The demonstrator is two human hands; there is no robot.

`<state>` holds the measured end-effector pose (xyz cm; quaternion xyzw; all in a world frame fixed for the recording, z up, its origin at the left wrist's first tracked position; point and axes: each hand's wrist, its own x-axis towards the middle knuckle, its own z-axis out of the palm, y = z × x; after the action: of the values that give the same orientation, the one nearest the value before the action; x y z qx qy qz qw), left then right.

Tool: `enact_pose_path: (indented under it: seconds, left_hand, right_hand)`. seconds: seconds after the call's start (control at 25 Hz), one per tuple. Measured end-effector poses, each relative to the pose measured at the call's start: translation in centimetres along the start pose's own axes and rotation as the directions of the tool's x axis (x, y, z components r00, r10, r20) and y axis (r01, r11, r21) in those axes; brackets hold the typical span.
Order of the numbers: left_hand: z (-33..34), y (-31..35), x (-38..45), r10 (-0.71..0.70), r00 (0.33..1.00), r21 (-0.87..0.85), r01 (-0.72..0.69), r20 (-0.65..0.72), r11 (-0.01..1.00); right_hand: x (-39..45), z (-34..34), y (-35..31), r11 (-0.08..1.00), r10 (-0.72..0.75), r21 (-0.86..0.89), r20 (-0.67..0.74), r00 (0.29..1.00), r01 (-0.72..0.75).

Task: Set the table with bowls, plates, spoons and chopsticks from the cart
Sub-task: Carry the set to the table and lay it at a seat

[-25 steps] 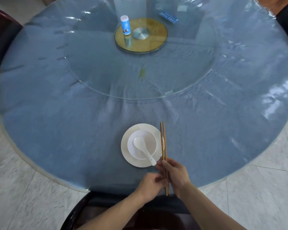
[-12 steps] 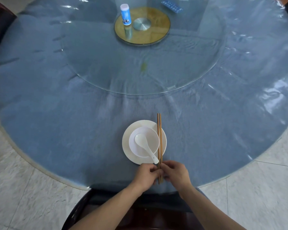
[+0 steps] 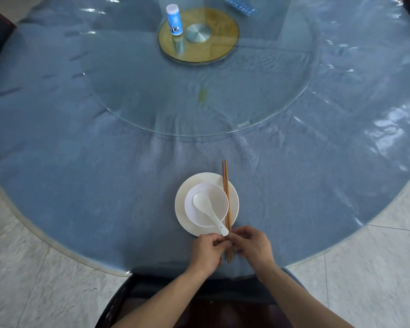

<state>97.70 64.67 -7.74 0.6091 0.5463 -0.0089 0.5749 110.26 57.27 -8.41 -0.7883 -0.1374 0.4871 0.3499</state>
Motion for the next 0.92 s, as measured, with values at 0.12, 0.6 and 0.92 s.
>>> enact_pose_path:
  seconds: [0.12, 0.6, 0.92]
  left_hand:
    - [0.1, 0.1, 0.0, 0.010, 1.000, 0.003, -0.010, -0.020, 1.000]
    - [0.1, 0.0, -0.5, 0.025, 0.999, -0.008, -0.025, -0.040, 1.000]
    - [-1.5, -0.5, -2.5, 0.001, 0.985, 0.065, 0.010, -0.171, 0.998]
  right_hand:
    - [0.0, 0.1, -0.1, 1.000, -0.004, 0.004, -0.015, 1.000, 0.004]
    - [-0.1, -0.1, -0.4, 0.999, -0.037, -0.040, -0.031, 0.999, 0.035]
    - [-2.0, -4.0, -1.6, 0.706, -0.373, -0.633, 0.050, 0.926, 0.318]
